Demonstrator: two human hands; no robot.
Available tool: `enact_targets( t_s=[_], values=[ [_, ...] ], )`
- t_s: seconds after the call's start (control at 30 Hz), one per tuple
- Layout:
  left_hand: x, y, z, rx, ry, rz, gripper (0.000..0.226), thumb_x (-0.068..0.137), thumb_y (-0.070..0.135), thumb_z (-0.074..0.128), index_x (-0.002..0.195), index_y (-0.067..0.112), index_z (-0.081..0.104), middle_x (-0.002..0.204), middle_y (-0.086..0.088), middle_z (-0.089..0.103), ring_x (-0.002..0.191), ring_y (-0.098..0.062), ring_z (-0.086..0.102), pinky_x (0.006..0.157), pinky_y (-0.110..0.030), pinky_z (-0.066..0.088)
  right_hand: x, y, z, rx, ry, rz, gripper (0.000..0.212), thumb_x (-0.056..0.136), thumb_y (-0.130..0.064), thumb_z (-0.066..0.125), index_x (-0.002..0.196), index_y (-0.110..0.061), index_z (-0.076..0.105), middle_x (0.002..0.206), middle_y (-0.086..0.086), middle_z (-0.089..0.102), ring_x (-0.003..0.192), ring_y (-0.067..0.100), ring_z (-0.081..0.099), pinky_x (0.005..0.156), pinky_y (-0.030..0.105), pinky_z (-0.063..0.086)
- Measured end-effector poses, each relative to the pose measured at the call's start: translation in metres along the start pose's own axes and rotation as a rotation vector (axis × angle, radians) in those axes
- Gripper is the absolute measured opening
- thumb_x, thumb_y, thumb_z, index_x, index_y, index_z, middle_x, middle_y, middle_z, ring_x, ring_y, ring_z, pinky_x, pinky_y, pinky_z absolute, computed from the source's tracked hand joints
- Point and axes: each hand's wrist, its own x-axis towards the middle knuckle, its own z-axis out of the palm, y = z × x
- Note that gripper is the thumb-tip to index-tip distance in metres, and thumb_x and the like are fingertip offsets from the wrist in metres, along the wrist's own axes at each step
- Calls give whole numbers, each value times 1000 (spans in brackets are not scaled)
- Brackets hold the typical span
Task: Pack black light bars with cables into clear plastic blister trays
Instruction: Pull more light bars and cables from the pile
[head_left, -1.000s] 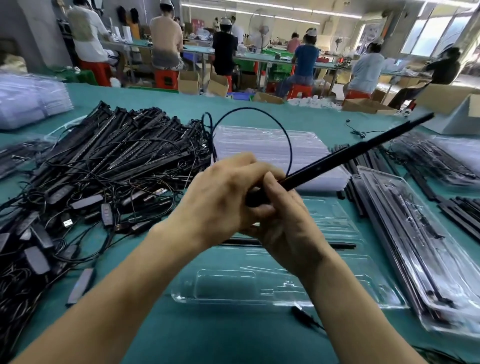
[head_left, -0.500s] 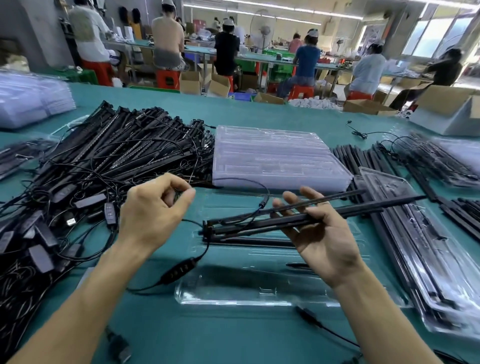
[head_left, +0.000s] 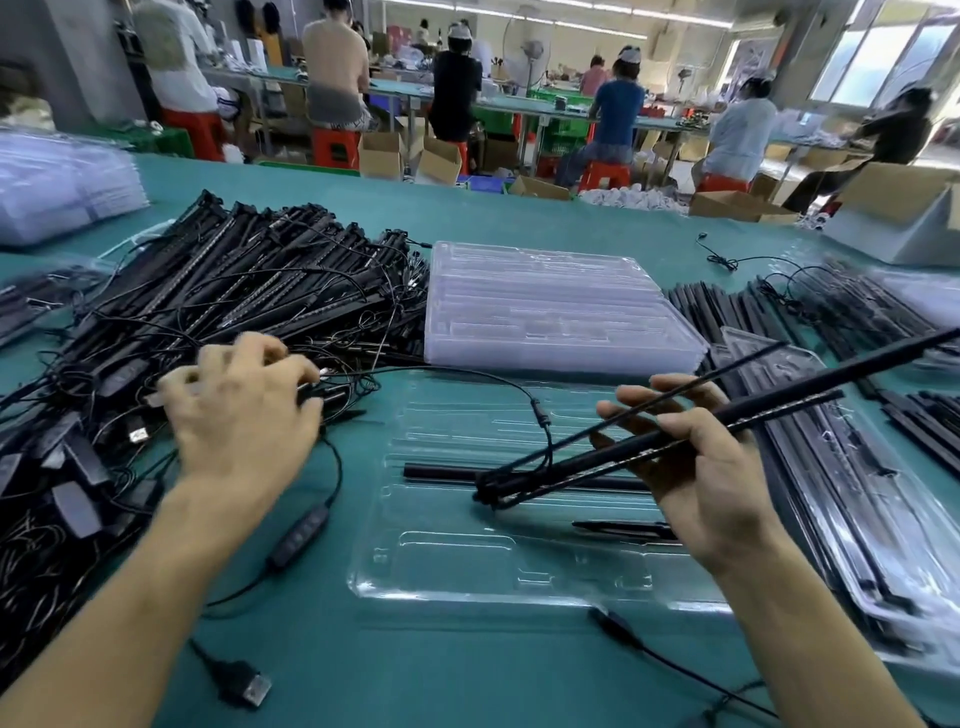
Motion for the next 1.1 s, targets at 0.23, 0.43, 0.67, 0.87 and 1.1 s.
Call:
enact_targets(
  t_s=[0.23,0.43,0.67,0.87,1.1],
  values=[
    [-20,80,-17,-440,-603,273,72,63,98,23,88,46,67,75,21,68,75,-2,63,70,-29,51,-1,9,25,112,-110,4,31,87,5,41,93,-14,65,99,18,70,99,39,68,76,49,57],
    [-32,101,6,-1012,-533,274,27,86,53,64,94,29,73,77,11,71,71,-9,66,69,-36,54,-9,21,38,127,-151,51,26,76,-1,51,96,-12,64,98,20,69,99,38,68,77,49,57],
    [-28,84,19,-1382,-374,128,26,91,42,62,90,17,70,89,0,74,81,-17,68,75,-28,54,-9,21,22,130,189,241,17,94,-7,46,96,-15,60,101,20,71,91,36,71,70,40,59],
    [-32,66,26,-1289,-385,194,27,94,59,50,83,35,55,94,-9,73,87,-25,70,81,-45,56,-19,20,8,45,346,404,6,90,-14,62,91,-11,67,99,12,39,79,31,55,57,35,59],
    [-42,45,37,-1198,-327,218,14,97,41,50,85,34,52,94,7,74,87,-13,72,79,-38,58,-29,17,-2,-14,326,442,9,81,-5,69,89,-5,66,88,12,65,64,25,71,53,26,57]
  ],
)
